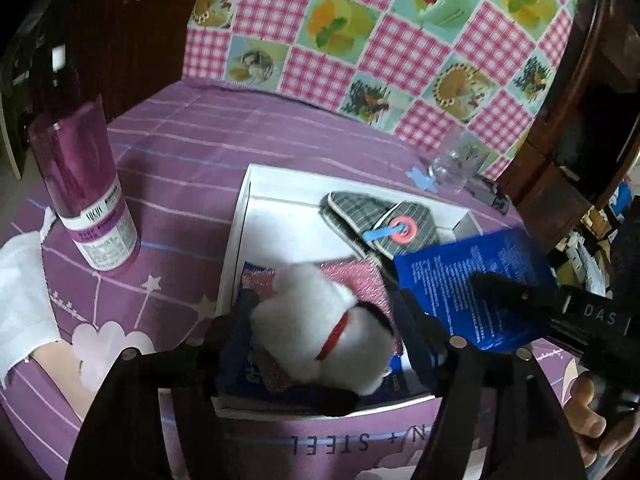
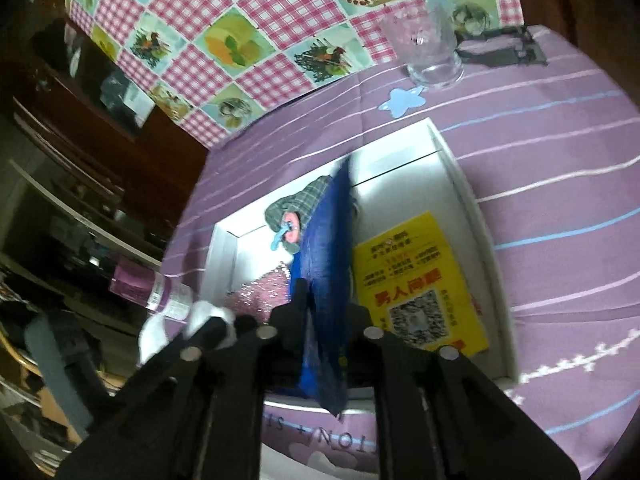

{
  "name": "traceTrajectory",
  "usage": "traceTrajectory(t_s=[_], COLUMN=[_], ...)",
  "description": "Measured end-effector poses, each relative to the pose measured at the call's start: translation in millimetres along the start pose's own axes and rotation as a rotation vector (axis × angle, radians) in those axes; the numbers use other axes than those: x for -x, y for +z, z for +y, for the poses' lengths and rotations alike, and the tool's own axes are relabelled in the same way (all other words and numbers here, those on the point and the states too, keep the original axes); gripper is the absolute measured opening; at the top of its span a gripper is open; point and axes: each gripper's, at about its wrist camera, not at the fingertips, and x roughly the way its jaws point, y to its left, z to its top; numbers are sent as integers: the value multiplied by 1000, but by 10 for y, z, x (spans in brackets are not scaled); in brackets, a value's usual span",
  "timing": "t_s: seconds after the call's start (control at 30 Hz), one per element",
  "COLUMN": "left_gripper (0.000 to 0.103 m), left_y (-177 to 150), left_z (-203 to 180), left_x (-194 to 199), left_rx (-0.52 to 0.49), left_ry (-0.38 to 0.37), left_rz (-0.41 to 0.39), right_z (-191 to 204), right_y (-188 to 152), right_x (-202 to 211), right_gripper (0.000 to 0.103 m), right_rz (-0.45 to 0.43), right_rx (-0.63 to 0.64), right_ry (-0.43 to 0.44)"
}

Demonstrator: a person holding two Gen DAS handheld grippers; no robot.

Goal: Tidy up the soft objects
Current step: 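Lower the plush dog into the box with the left tool while the right tool places the blue packet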

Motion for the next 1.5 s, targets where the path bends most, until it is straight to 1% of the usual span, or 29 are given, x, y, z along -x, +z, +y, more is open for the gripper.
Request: traceTrajectory(t_s=[0.03, 0.1, 0.17, 0.27, 0.4, 0.47, 0.53, 0.6, 0.73, 0.83, 0.9, 1.1, 1.23, 1.33, 1.5], left_gripper=[70, 72, 74, 74, 75, 76, 77, 77, 77, 77, 77, 78, 78, 78, 78], left_y=[14, 40, 56, 74, 86, 81, 78, 82, 79, 65, 43, -22, -60, -85, -95], left_z=[-9, -39, -75, -135, -192, -210, -215, -211, -213, -264, -305, -397, -491, -558, -626], left_x=[32, 119, 194, 279, 362, 387, 389, 389, 410, 433, 443, 405, 404, 448, 538], left_rx=[-2, -12, -25, -46, -60, -71, -76, -70, -74, -98, -118, -136, -176, -210, -219], left_ry=[0, -6, -2, 3, 0, -2, 23, 31, 40, 63, 63, 87, 108, 132, 128], left_rz=[-7, -29, -49, -74, -93, -103, -110, -109, -116, -131, -138, -137, -140, -153, -159], right_z=[34, 57, 70, 105, 207, 235, 243, 250, 301, 305, 307, 313, 299, 254, 198], right_y=[7, 16, 27, 41, 23, 10, 1, -12, -25, -22, -19, -18, -21, -22, -2], right_x=[52, 126, 217, 365, 473, 449, 400, 388, 441, 487, 501, 539, 602, 672, 778], right_gripper=[26, 43, 47, 49, 55, 55, 55, 55, 55, 55, 55, 55, 55, 55, 55], right_rz=[-6, -9, -6, -19, -49, -39, -8, 13, 14, 14, 18, 43, 43, 50, 64], right_rx=[22, 38, 38, 48, 106, 139, 147, 153, 179, 175, 172, 181, 181, 155, 132], right_ry=[-31, -54, -62, -59, -102, -119, -126, -111, -74, -49, -38, -21, -8, -1, -15])
